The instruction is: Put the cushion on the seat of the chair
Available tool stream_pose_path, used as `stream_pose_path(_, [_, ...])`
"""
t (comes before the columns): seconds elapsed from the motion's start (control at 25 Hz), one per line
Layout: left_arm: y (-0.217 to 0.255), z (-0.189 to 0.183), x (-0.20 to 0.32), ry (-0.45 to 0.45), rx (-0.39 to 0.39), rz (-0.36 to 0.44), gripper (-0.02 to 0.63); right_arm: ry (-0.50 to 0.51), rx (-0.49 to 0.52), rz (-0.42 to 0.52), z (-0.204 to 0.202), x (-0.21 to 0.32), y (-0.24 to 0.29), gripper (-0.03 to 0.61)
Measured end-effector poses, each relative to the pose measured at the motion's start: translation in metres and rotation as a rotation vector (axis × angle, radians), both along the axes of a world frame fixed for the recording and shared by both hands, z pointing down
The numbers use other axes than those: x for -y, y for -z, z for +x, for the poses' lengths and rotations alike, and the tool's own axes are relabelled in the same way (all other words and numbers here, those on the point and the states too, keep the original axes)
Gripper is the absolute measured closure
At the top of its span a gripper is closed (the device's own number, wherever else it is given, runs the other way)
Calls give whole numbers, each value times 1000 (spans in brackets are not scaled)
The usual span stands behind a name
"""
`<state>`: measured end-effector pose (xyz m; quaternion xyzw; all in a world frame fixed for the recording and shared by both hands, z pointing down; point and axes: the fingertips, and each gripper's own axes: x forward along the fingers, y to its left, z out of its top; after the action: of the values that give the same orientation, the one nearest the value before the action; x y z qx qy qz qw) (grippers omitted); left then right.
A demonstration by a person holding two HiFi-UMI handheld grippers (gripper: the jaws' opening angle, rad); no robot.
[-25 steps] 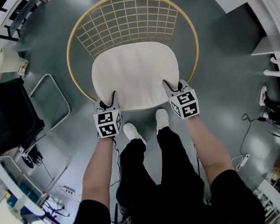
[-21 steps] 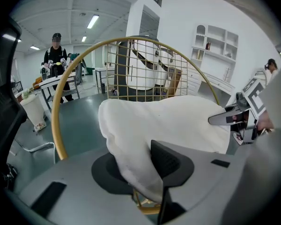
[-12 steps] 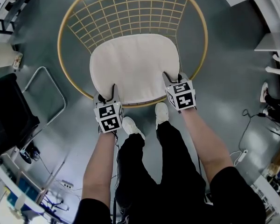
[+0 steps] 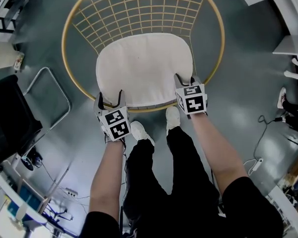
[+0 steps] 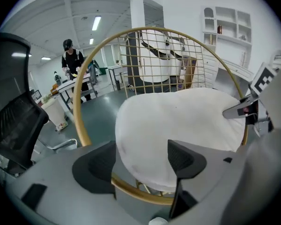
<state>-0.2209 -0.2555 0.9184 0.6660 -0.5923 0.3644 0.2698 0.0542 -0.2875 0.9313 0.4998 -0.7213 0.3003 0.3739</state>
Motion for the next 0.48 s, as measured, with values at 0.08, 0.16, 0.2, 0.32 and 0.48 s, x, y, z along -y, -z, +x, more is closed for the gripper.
stream_pose_path(0.08, [5,-3,-1,-2,24,25,262,-2,-2,2,0,0,0,486])
stream_pose_path(0.16, [10,1,-2,-26,29,45,262,-5,-4,-2,1,-1,-1,469])
stream_pose_path(0.2, [12,4,-2,-40,25,52,262,-5,-7,-4,1,-1,-1,468])
stream_pose_path(0.32, [17,13,-2,-60,-7,65,264,-1,-28,-9,1,0,-1,439])
stream_pose_path(0.48, [24,24,-7,-78,-48,74,265,3,-74,-2,2,-1,2,408])
